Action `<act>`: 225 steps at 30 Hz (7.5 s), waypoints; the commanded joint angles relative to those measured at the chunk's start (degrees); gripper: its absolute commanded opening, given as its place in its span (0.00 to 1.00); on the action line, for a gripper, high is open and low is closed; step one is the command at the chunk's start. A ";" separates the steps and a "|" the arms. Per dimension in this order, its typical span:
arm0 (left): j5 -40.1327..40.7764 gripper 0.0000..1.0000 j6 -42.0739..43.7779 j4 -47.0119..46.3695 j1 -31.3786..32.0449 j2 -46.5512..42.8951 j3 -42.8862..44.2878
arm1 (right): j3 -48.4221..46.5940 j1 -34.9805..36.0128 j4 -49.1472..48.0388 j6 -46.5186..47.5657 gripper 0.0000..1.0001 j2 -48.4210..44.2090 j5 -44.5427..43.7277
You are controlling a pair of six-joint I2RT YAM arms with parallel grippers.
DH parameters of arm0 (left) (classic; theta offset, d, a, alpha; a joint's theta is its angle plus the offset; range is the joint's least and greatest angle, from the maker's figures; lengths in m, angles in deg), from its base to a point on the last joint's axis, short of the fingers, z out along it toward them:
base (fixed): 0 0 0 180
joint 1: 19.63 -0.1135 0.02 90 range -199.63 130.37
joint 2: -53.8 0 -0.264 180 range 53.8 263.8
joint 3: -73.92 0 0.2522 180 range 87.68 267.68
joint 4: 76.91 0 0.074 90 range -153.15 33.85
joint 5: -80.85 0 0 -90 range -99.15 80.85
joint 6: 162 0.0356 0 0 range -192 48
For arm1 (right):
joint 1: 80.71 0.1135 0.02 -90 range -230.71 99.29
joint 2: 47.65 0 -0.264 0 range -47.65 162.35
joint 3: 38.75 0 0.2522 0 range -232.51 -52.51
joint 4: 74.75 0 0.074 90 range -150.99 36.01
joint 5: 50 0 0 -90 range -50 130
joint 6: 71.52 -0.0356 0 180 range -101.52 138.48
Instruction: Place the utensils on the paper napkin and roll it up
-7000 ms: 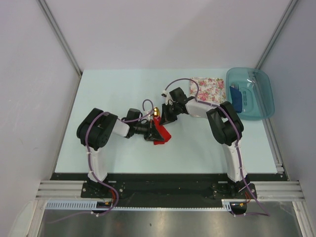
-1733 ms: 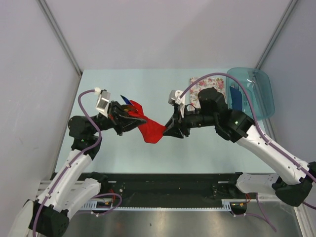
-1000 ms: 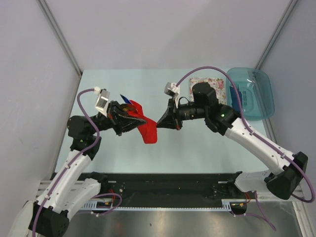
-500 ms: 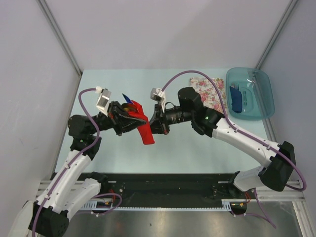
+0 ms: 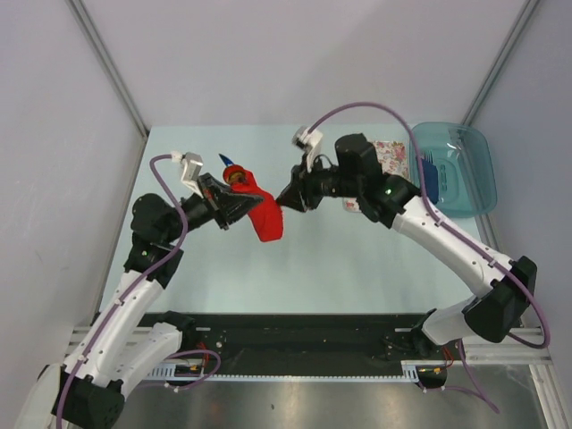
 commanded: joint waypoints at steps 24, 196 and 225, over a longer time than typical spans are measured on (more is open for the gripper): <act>11.39 0.00 -0.74 2.54 -0.20 3.27 5.56 | -5.34 2.02 -5.68 -2.24 0.57 2.94 0.81; -1.98 0.92 3.83 2.18 -2.74 3.00 -1.65 | -5.79 -73.39 13.05 8.14 0.00 18.85 24.11; 1.10 0.93 2.86 2.10 -3.10 8.45 -3.32 | -12.90 -68.56 0.55 1.89 0.00 44.51 17.86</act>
